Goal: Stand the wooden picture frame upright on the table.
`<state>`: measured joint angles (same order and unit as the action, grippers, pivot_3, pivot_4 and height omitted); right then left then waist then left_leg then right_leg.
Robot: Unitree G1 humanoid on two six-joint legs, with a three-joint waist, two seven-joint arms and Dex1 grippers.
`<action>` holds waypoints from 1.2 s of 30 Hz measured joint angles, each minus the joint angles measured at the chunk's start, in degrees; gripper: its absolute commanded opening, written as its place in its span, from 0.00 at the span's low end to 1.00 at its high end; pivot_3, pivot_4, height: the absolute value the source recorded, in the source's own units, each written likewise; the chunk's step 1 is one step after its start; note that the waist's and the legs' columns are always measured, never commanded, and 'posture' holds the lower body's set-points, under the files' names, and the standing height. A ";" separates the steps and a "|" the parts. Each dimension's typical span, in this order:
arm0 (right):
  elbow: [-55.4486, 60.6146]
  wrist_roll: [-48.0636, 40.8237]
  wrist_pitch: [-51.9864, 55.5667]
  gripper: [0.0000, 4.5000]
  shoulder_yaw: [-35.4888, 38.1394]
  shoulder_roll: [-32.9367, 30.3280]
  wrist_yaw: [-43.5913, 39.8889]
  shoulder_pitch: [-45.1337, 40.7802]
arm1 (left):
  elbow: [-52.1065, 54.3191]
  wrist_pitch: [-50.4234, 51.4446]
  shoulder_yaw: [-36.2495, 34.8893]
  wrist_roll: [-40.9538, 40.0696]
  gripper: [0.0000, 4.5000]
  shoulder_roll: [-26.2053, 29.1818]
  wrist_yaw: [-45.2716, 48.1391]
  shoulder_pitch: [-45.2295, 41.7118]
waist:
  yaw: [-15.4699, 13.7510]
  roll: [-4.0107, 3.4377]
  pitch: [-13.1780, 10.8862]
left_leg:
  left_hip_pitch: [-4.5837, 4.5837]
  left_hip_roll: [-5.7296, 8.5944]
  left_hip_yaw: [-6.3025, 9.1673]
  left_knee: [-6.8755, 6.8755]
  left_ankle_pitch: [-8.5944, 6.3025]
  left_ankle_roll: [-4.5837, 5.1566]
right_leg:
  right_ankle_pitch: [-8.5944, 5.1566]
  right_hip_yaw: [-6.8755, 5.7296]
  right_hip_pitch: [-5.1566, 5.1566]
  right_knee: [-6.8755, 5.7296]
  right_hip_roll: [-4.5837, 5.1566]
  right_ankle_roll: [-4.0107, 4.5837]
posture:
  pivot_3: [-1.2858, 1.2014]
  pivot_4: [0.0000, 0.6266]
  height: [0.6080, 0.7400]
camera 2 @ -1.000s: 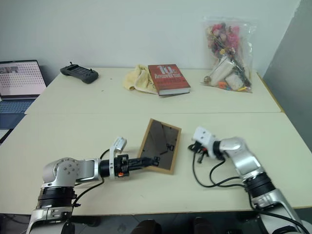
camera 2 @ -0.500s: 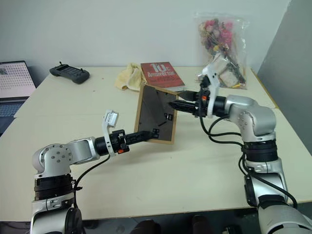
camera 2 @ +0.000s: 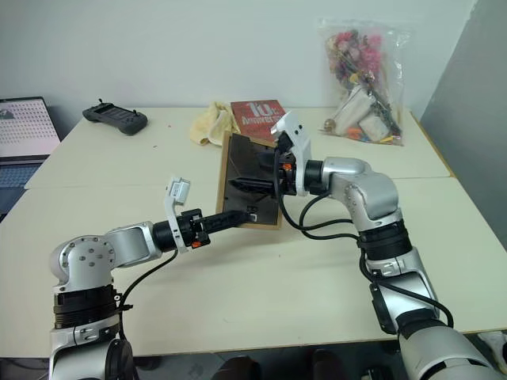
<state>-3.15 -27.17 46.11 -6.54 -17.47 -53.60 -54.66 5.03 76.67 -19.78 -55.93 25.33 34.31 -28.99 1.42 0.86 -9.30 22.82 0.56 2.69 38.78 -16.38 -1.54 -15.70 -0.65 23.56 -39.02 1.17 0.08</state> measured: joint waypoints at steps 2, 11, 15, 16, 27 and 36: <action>2.72 -1.14 0.97 0.99 0.05 -1.80 -1.27 1.25 | 0.10 0.01 -0.48 -0.22 0.29 0.27 -0.17 0.39 | 0.00 0.00 0.00 | -0.01 0.00 0.00 0.00 -0.01 0.01 | 0.00 0.00 0.00 -0.01 0.00 0.00 | 0.52 0.24 1.00; 9.89 -6.10 5.83 0.99 1.16 -8.45 -2.83 5.76 | 0.10 3.47 -1.03 -5.50 0.29 -0.25 -3.98 1.15 | 0.08 0.01 0.00 | -0.01 0.00 0.02 0.00 -0.12 0.21 | 0.00 -0.01 0.00 -0.01 0.00 0.00 | 0.52 0.24 1.00; 8.42 -0.13 -2.22 0.99 0.84 -13.22 -1.59 9.27 | -1.93 7.15 -5.25 -10.08 0.29 -0.74 -8.51 0.04 | -0.02 0.02 -0.01 | 0.00 0.01 0.00 0.02 -0.13 0.23 | -0.01 -0.02 -0.02 -0.02 0.00 -0.01 | 0.52 0.24 1.00; 6.32 4.83 -10.30 0.99 0.46 -15.13 -0.49 10.67 | -3.50 9.14 -6.82 -12.15 0.29 -1.05 -10.66 -0.76 | -0.10 0.02 -0.01 | -0.01 0.02 0.00 0.04 -0.13 0.23 | 0.00 -0.02 -0.03 -0.02 0.00 -0.02 | 0.52 0.24 1.00; -27.89 56.01 -94.41 0.99 -9.61 -20.44 35.50 11.10 | -13.98 7.99 -0.82 -48.74 0.29 2.34 -35.40 -0.09 | 0.65 0.11 -0.05 | -0.22 -0.15 -0.44 0.06 0.21 -0.37 | 0.00 0.28 -0.03 -0.14 -0.06 -0.04 | 0.52 0.24 1.00; -36.27 78.16 -106.22 0.95 -16.33 -16.23 63.75 1.17 | -6.59 1.52 6.60 -55.08 0.29 5.63 -35.02 7.13 | -0.21 0.14 -0.06 | -0.19 -0.06 -0.43 0.05 0.23 -0.40 | 0.00 0.24 -0.10 -0.04 -0.03 -0.03 | 0.52 0.24 1.00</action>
<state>-39.42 50.98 -60.10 -22.87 -33.70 10.15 -53.49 -1.56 78.19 -13.18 -111.01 30.96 -0.71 -21.86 1.22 1.00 -9.36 22.63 0.50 2.25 38.84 -16.15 -1.94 -15.71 -0.41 23.47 -39.05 1.14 0.05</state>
